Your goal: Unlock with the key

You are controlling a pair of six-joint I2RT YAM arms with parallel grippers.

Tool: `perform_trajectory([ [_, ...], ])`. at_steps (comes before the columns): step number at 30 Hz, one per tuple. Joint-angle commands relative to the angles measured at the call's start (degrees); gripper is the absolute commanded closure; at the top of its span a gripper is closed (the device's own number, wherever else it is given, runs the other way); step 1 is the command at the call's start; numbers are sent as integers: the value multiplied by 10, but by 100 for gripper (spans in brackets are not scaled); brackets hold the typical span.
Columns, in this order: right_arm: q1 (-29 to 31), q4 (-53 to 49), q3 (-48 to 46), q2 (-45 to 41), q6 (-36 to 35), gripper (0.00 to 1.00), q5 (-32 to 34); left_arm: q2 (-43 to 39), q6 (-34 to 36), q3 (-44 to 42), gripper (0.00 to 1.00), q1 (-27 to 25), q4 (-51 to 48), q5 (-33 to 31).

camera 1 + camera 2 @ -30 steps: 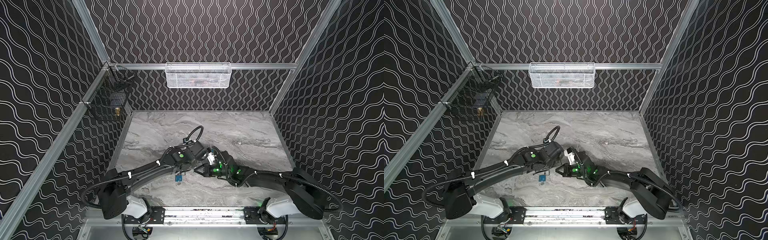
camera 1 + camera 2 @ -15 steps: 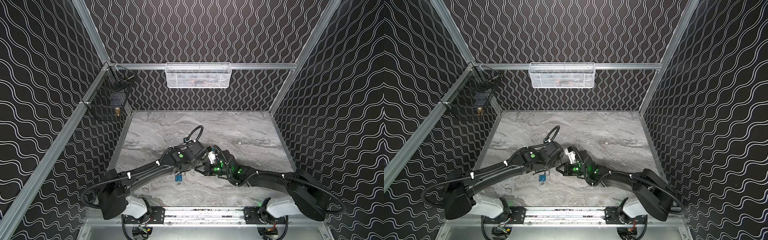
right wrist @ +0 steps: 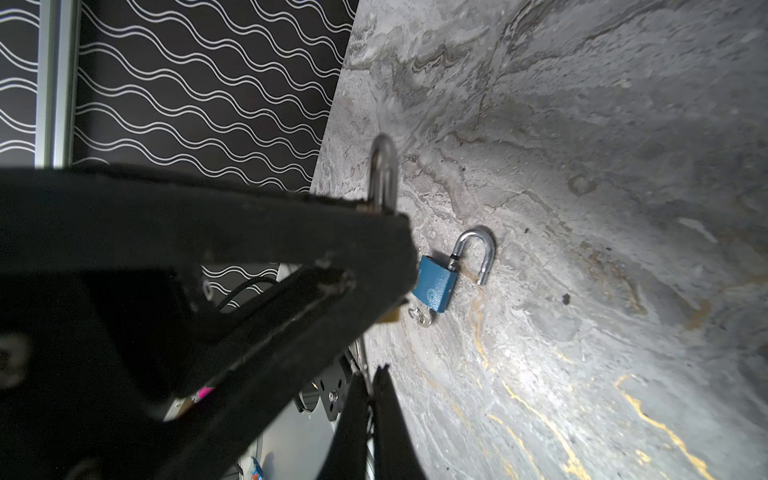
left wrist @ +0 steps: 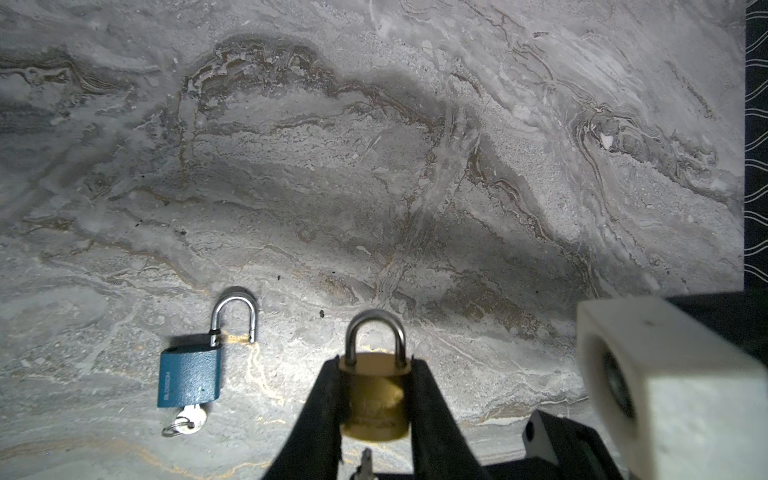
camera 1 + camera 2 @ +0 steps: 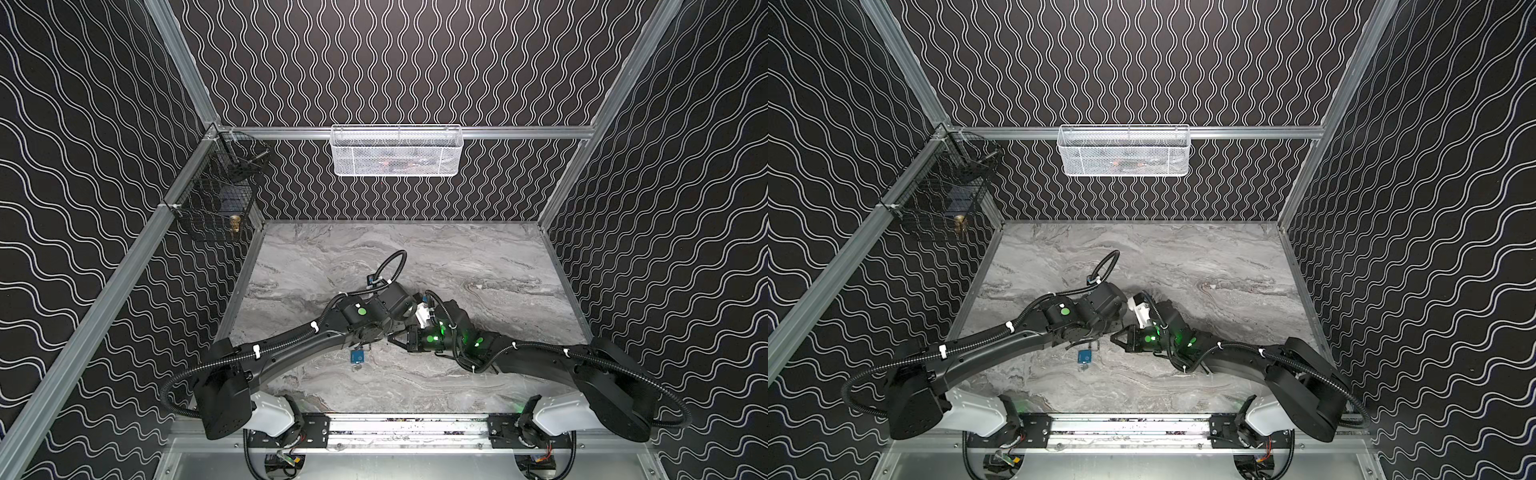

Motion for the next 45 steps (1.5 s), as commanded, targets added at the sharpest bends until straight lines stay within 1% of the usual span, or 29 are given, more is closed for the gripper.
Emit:
perform_trajectory([
  [1,1,11,5,3,-6,100,-2,-1,-6,4,100,0,-8,-14],
  [12,-4,-11,5,-12,-7,100,24,-9,-5,0,100,1,-6,-11],
  [18,-7,4,4,1,2,100,9,-15,-2,-2,100,0,5,-5],
  [34,-12,-6,16,-10,-2,100,14,0,3,6,100,0,-16,-18],
  [41,-29,14,7,0,16,100,-8,-10,6,-1,100,0,4,-5],
  [45,-34,8,7,-12,14,100,-2,1,5,7,100,0,-22,-19],
])
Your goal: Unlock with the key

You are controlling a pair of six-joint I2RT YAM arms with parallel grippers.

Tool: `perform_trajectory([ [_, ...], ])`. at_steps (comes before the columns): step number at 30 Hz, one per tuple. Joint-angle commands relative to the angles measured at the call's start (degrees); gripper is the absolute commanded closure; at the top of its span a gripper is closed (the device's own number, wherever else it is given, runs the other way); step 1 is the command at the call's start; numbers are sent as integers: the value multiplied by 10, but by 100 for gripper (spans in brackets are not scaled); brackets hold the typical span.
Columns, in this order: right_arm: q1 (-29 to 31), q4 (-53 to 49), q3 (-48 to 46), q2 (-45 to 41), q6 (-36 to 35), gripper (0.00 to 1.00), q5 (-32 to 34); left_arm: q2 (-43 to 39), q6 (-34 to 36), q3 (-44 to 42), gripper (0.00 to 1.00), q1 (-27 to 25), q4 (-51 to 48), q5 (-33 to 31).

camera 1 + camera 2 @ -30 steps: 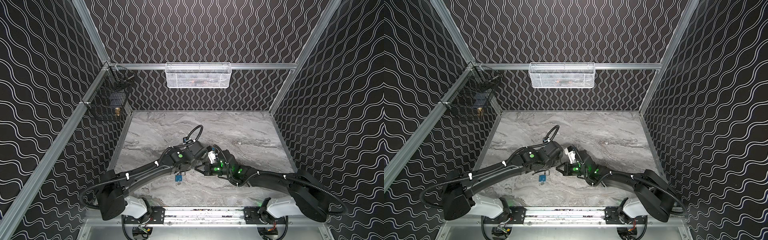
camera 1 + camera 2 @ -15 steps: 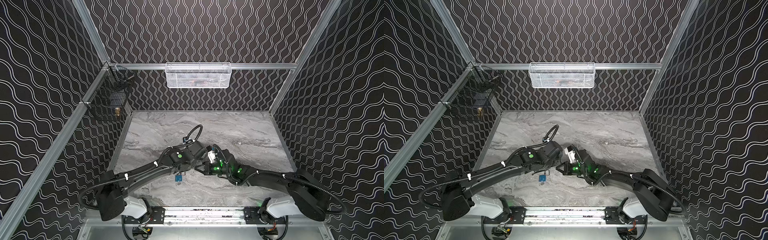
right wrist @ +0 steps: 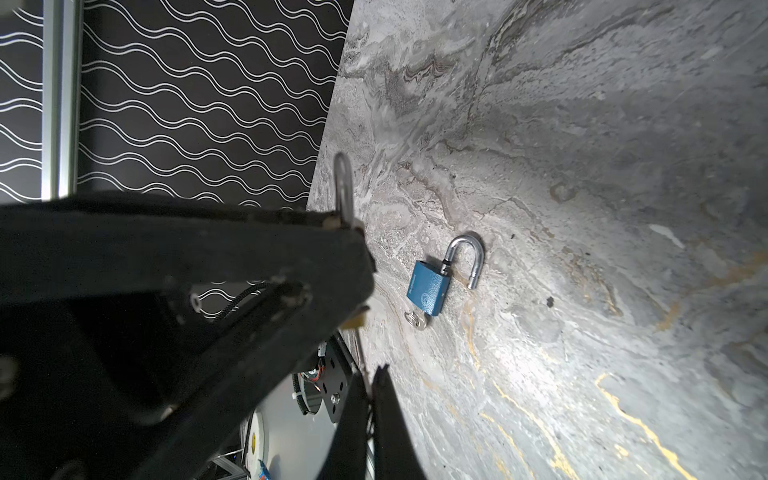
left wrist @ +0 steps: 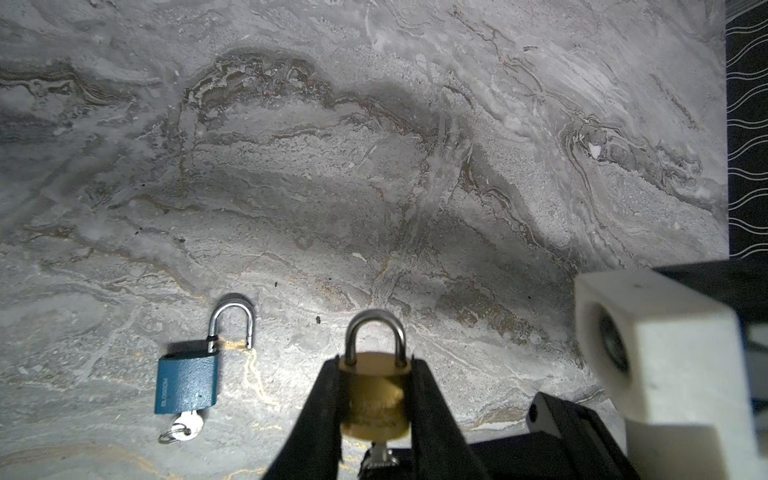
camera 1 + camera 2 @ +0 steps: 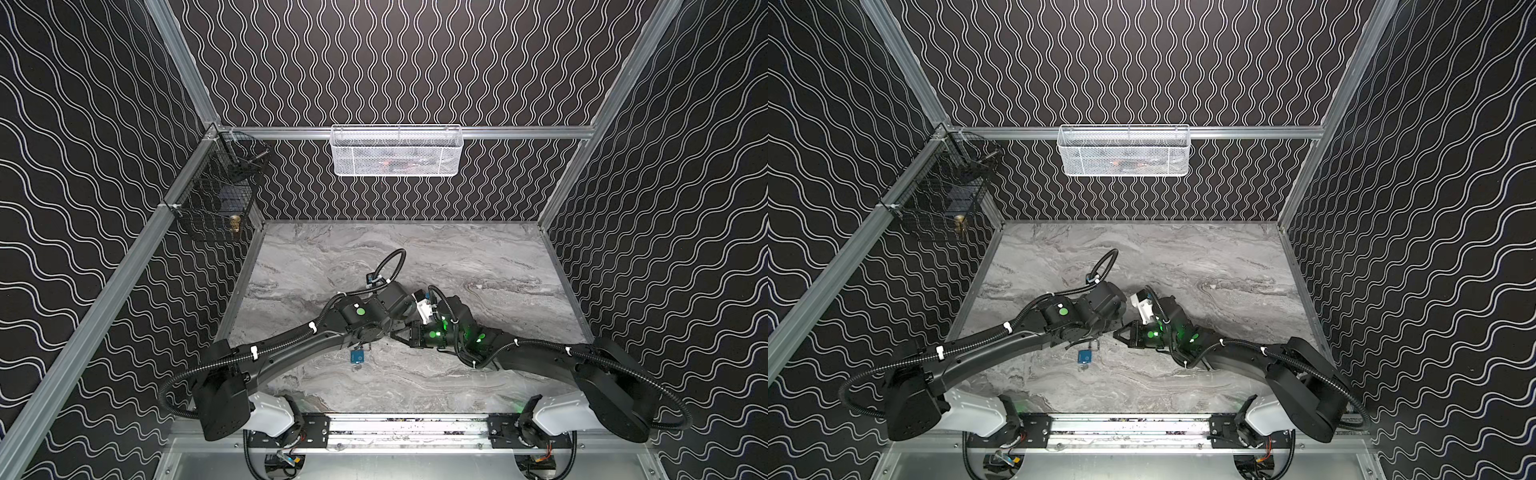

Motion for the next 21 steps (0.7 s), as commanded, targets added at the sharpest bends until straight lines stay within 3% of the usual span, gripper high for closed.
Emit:
perform_trajectory([
  [1,-4,20,2,-12,7,100,13,6,6,6,100,0,-30,-14],
  [11,-6,-7,6,-39,3,100,24,8,-5,1,100,0,-45,-28],
  [21,24,8,11,-13,9,100,8,-8,-29,5,100,1,-27,-29],
])
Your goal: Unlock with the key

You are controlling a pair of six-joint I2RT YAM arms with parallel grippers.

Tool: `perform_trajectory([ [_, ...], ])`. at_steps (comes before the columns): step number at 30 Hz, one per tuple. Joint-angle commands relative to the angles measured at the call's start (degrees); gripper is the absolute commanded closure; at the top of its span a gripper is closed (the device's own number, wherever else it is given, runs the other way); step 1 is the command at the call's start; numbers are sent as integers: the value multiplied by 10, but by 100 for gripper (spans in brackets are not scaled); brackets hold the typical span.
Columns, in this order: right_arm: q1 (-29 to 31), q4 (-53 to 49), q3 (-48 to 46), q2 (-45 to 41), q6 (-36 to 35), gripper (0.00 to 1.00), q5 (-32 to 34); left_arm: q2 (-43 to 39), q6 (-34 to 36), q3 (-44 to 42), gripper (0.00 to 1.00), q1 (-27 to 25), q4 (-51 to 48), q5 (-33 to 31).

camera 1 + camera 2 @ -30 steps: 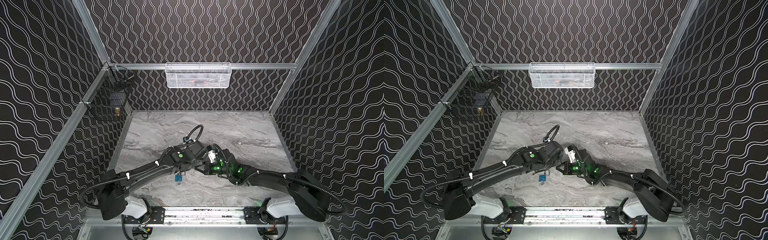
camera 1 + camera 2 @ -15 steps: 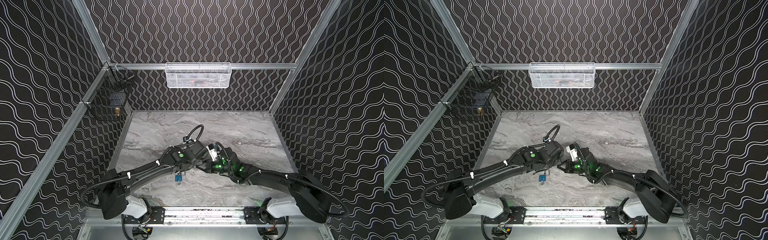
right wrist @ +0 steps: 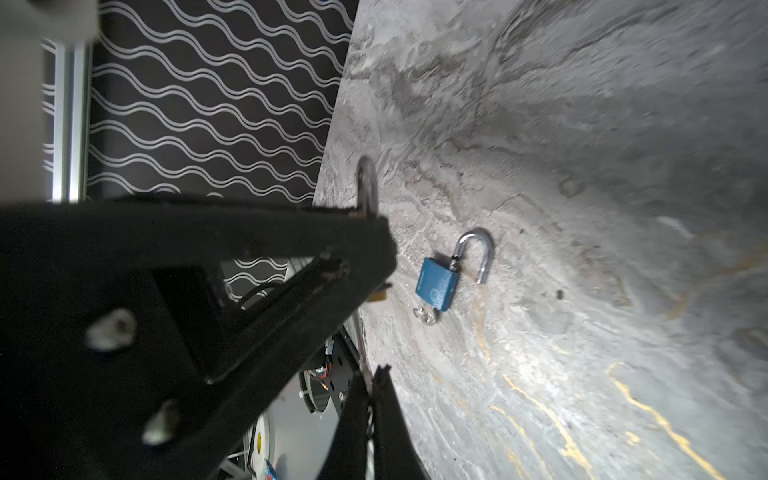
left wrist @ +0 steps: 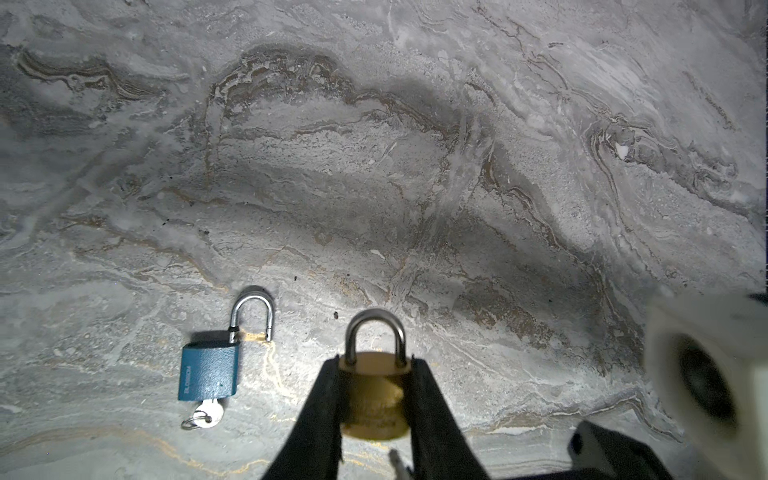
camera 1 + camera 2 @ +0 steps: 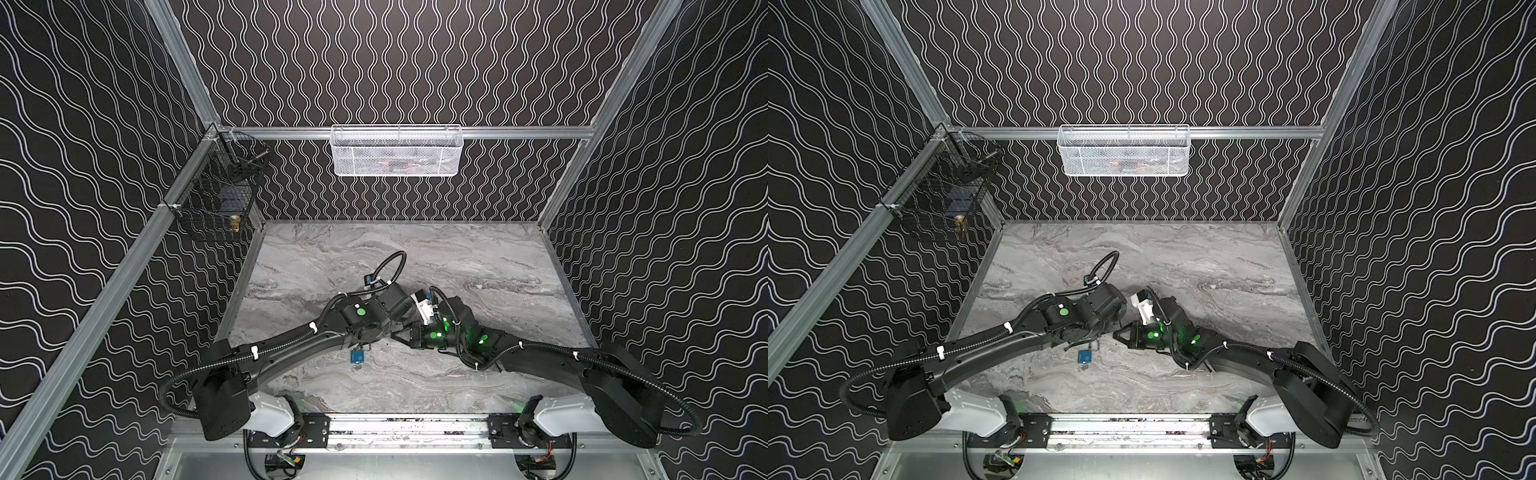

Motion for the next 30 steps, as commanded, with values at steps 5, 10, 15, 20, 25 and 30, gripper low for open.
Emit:
perform_trajectory([
  [5,6,32,6,9,3,100,7,-10,-22,6,100,1,-7,-19],
  [10,3,34,3,10,11,100,24,-13,-27,2,100,1,-3,-14],
  [15,3,36,8,9,11,100,28,-16,-28,-7,100,1,5,-10],
  [20,2,37,9,11,14,100,28,-17,-29,-8,100,1,3,-10],
  [25,1,49,7,19,26,100,31,-21,-35,-14,100,1,10,-7],
  [30,-2,67,-2,13,44,100,43,-24,-43,-19,100,1,10,-8],
])
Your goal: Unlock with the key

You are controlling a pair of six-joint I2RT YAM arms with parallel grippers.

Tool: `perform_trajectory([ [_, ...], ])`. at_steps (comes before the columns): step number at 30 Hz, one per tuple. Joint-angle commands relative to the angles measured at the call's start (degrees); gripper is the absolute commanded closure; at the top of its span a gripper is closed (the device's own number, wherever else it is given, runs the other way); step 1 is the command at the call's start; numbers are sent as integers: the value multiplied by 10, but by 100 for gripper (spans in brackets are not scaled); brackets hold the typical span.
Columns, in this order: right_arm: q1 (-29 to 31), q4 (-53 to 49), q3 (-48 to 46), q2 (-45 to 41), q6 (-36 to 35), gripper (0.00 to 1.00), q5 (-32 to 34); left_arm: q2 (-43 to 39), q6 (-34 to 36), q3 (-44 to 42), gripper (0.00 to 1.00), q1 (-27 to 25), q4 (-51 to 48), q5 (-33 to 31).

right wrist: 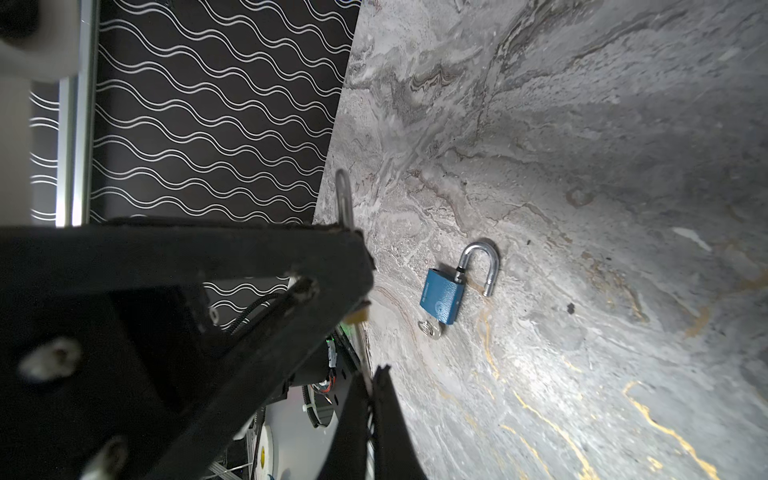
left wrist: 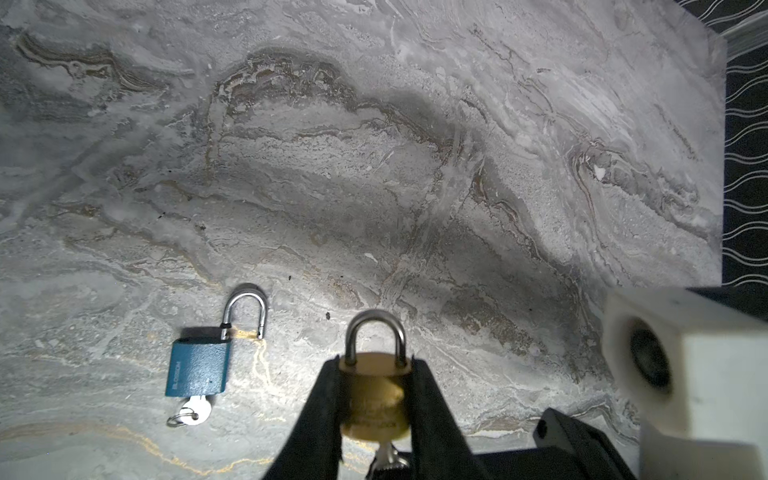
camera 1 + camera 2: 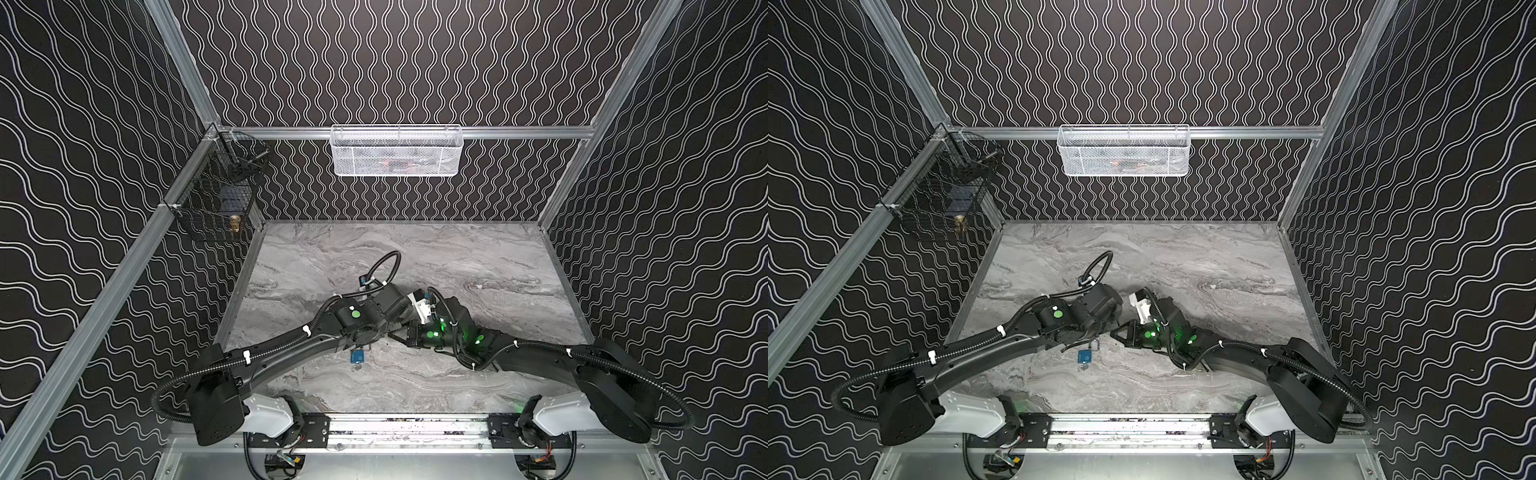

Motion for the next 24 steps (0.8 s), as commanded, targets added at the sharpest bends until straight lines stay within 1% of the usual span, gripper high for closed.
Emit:
perform_trajectory([
  [1,-3,39,-6,-7,23,100,26,-2,-18,-3,100,0,-9,-9],
  [11,-4,53,-21,-36,48,100,47,-5,-58,-17,100,0,-20,-28],
  [16,7,70,-20,-19,57,100,46,-5,-82,-18,100,0,-3,-12],
  [20,15,95,-31,-16,68,100,60,-12,-105,-28,100,0,26,5],
  [24,24,89,-30,-16,64,100,66,-16,-133,-39,100,0,48,12],
])
